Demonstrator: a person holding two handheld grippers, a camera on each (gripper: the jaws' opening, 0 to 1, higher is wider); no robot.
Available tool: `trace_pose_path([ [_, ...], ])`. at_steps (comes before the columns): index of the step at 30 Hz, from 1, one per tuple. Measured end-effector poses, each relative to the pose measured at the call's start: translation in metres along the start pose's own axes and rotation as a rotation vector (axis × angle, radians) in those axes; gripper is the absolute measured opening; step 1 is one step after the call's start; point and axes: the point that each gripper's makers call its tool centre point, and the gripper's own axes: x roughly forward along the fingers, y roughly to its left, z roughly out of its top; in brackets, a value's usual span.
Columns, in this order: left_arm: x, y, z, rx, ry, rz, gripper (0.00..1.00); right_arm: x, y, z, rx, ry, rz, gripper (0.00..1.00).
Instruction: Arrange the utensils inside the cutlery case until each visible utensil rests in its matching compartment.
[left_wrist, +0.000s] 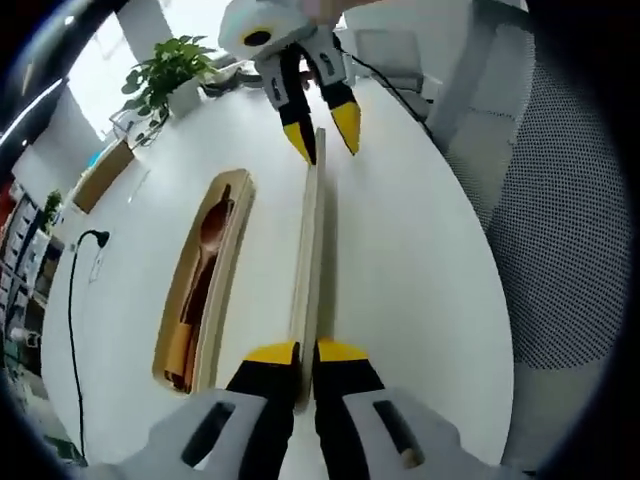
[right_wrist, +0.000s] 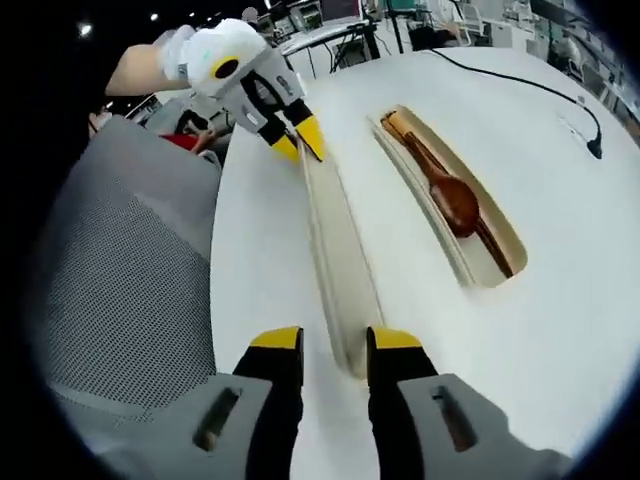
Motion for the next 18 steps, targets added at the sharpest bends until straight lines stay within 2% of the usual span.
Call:
trace_pose_path([
  [1, -0.001, 0.000, 0.000, -0.026, -0.012, -0.011, 0.05, -0.001, -0.005, -0.002, -0.026, 0.005, -0.025, 0.12],
  [2, 0.000, -0.002, 0.003, -0.065, -0.046, -0.029, 0.05, -0.001, -0.004, 0.000, -0.054, -0.018, -0.018, 0.11],
  [4, 0.000, -0.003, 0.001, -0.157, -0.076, -0.054, 0.06, -0.001, -0.005, -0.001, -0.013, -0.029, -0.008, 0.11],
  [6, 0.001, -0.005, 0.001, -0.206, -0.106, -0.082, 0.08, -0.004, -0.006, -0.001, -0.002, -0.050, -0.005, 0.10],
  [8, 0.002, -0.007, -0.005, -0.213, -0.091, -0.097, 0.09, -0.006, -0.004, -0.002, -0.008, -0.050, 0.010, 0.10],
  [9, 0.002, -0.010, -0.018, -0.168, -0.028, -0.096, 0.09, -0.007, -0.003, -0.003, -0.015, -0.046, 0.021, 0.08],
  [10, 0.006, -0.010, -0.016, -0.124, -0.044, -0.079, 0.08, -0.010, 0.001, 0.001, -0.014, -0.073, 0.051, 0.06],
  [11, 0.007, -0.012, -0.018, -0.065, -0.024, -0.077, 0.12, -0.010, 0.004, 0.000, -0.006, -0.055, 0.071, 0.04],
  [12, 0.007, -0.016, -0.025, -0.079, 0.016, -0.073, 0.11, -0.009, 0.005, -0.005, -0.003, -0.028, 0.077, 0.04],
  [13, 0.009, -0.021, -0.023, -0.099, 0.013, -0.092, 0.10, -0.008, 0.005, -0.003, -0.055, -0.046, 0.079, 0.04],
  [16, 0.010, -0.027, -0.017, -0.145, -0.026, -0.113, 0.09, -0.009, 0.005, -0.006, -0.055, -0.027, 0.078, 0.04],
  [18, 0.008, -0.037, -0.015, -0.237, -0.051, -0.178, 0.07, -0.010, 0.005, -0.007, -0.061, -0.027, 0.086, 0.04],
])
